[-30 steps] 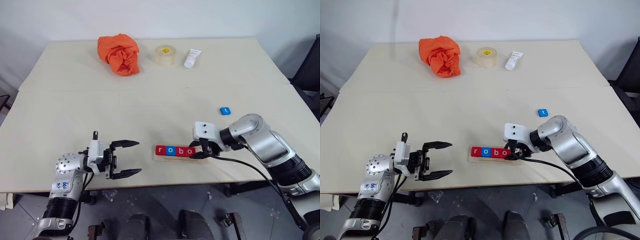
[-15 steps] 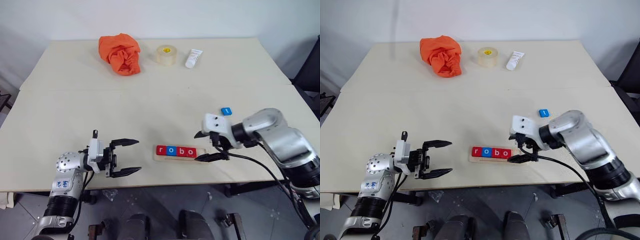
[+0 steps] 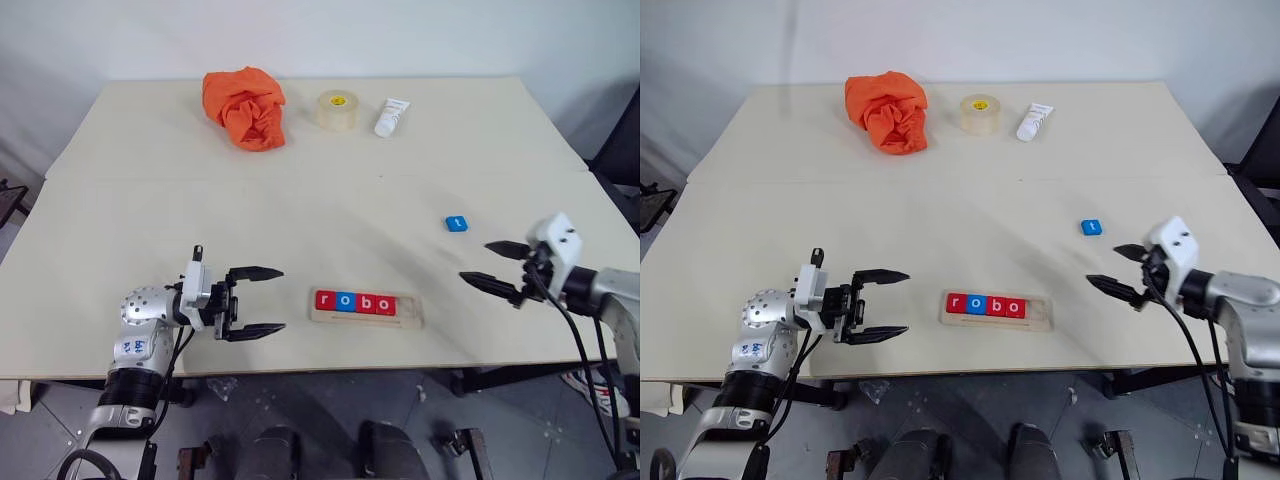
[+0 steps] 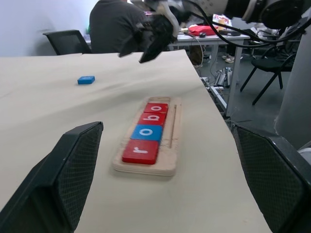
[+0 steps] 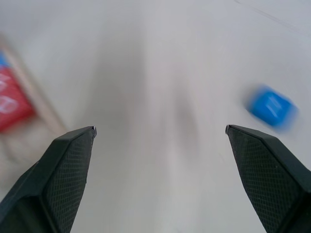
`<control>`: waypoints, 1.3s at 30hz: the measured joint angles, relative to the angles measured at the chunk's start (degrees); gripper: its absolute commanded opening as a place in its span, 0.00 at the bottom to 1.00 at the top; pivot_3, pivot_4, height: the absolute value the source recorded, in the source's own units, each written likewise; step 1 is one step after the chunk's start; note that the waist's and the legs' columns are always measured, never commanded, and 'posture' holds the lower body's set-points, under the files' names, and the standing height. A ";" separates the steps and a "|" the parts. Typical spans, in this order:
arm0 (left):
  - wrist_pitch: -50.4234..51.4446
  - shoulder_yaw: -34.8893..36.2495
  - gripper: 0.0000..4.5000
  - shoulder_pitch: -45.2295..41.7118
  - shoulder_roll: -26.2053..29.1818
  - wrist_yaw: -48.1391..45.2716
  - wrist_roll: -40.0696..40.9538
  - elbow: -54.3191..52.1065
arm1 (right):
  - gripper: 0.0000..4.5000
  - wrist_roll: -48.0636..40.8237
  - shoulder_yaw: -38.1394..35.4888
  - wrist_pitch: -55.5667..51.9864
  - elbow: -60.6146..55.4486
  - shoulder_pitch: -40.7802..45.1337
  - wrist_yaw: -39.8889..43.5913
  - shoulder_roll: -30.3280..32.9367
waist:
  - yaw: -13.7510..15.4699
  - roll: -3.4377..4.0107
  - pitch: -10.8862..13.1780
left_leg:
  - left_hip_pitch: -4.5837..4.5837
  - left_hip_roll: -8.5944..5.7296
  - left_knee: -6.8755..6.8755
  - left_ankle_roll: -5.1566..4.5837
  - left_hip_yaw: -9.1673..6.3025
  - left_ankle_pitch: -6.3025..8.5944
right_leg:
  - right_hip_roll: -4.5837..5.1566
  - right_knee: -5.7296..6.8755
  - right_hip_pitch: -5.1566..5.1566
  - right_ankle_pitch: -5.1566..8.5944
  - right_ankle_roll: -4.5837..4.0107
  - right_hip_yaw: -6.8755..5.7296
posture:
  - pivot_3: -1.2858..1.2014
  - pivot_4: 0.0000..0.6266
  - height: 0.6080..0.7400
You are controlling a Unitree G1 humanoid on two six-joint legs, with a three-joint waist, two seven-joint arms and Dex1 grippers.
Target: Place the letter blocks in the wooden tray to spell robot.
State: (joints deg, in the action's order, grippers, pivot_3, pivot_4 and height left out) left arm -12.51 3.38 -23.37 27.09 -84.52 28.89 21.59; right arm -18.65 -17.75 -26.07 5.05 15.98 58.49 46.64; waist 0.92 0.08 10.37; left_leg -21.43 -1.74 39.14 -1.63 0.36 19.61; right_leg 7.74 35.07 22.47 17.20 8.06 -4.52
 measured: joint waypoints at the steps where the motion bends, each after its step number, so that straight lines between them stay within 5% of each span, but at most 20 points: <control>1: 0.00 -0.09 1.00 -0.40 -0.14 -0.40 0.00 0.43 | 0.99 -0.81 -1.80 0.19 -0.23 -1.03 -0.88 0.00 | -0.05 0.00 0.00 | 0.00 0.03 0.00 0.00 0.03 0.00 | -0.02 -0.02 0.00 0.00 0.00 0.00 | 0.52 0.24 1.00; 10: 0.04 0.02 1.00 -1.23 0.07 -1.42 0.00 3.73 | 0.99 -6.11 -12.53 -3.10 -8.48 -14.52 -4.13 0.04 | 0.41 0.00 0.00 | 0.09 0.09 0.00 -0.01 0.13 0.00 | -0.06 -0.04 -0.05 0.00 0.00 0.09 | 0.52 0.24 1.00; 16: -0.02 0.06 1.00 -1.30 0.12 -1.42 0.02 3.85 | 0.99 -7.58 -13.45 -5.36 -10.79 -15.27 -4.83 0.77 | 0.38 0.00 0.00 | 0.14 0.10 0.00 -0.01 0.17 0.00 | -0.04 -0.03 -0.05 0.00 -0.01 0.15 | 0.52 0.24 1.00; 29: 0.88 1.42 1.00 6.28 0.84 0.96 0.22 -5.45 | 0.99 6.31 9.25 1.85 24.05 21.02 -15.70 -6.50 | -1.19 0.04 0.01 | 0.10 0.22 -0.04 0.04 0.20 -0.03 | -0.06 0.00 0.06 -0.07 -0.13 0.06 | 0.52 0.24 1.00; 39: 1.96 2.65 1.00 11.96 1.04 4.81 0.24 -11.90 | 0.99 12.26 12.75 13.13 49.29 35.52 -22.37 -14.30 | -1.27 0.08 0.03 | 0.07 0.23 -0.03 0.04 0.12 -0.03 | -0.07 0.01 0.04 -0.07 -0.13 0.00 | 0.52 0.24 1.00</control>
State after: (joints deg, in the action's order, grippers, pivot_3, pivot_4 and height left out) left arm -10.54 6.03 -11.41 28.12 -79.71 29.13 9.69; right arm -6.38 -5.00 -12.94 54.35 51.50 36.12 32.33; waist -0.34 0.16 10.40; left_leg -21.36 -1.51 39.11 -1.59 0.48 19.58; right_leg 7.67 35.08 22.51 17.13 7.93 -4.52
